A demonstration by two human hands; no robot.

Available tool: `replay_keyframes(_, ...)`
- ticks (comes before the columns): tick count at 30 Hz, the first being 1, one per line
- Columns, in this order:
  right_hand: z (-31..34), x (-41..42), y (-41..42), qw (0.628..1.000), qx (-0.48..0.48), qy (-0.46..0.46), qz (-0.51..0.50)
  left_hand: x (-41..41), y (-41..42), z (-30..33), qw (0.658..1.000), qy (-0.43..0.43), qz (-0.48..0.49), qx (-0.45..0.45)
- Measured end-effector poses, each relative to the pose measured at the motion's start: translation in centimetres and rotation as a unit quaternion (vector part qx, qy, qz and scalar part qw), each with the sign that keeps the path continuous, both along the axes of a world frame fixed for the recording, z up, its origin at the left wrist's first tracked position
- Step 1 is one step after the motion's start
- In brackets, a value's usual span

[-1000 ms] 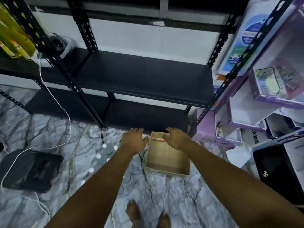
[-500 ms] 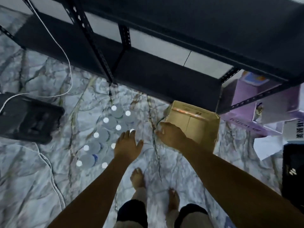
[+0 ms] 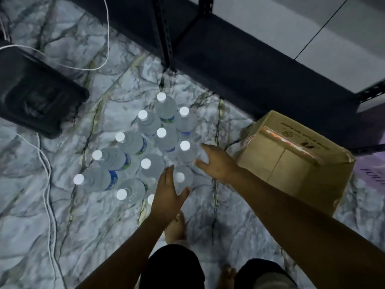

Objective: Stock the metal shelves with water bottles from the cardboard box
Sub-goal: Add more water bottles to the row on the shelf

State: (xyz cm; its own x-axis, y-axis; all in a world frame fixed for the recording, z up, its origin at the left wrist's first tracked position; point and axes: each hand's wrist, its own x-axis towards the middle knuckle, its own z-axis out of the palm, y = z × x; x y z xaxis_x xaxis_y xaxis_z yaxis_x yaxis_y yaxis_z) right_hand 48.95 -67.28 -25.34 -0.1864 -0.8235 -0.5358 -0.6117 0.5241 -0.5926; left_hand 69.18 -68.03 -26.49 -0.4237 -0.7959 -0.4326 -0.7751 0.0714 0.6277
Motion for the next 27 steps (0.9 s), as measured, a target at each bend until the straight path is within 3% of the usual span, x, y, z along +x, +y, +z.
replay_keyframes(9,-11.1,0.8,-3.1,0.987,-0.157,-0.045,-0.007,-0.8,0.3,-8.7,0.983,0.149,0.079,-0.072)
replay_keyframes(16,-15.9,1.9,-4.0,0.949,-0.296,-0.093,-0.059,-1.9,0.8,-12.4,0.966,0.209,0.092,-0.123)
replay_keyframes(22,-16.5,2.1,-4.2,0.927,-0.348,-0.096,-0.096,-2.9,0.6,-12.5,0.944,0.241,0.124,-0.188)
replay_keyframes(27,-16.2,0.8,-3.5,0.923,-0.346,-0.091,-0.141,-3.9,-0.6,-12.3,0.939,0.265,0.158,-0.155)
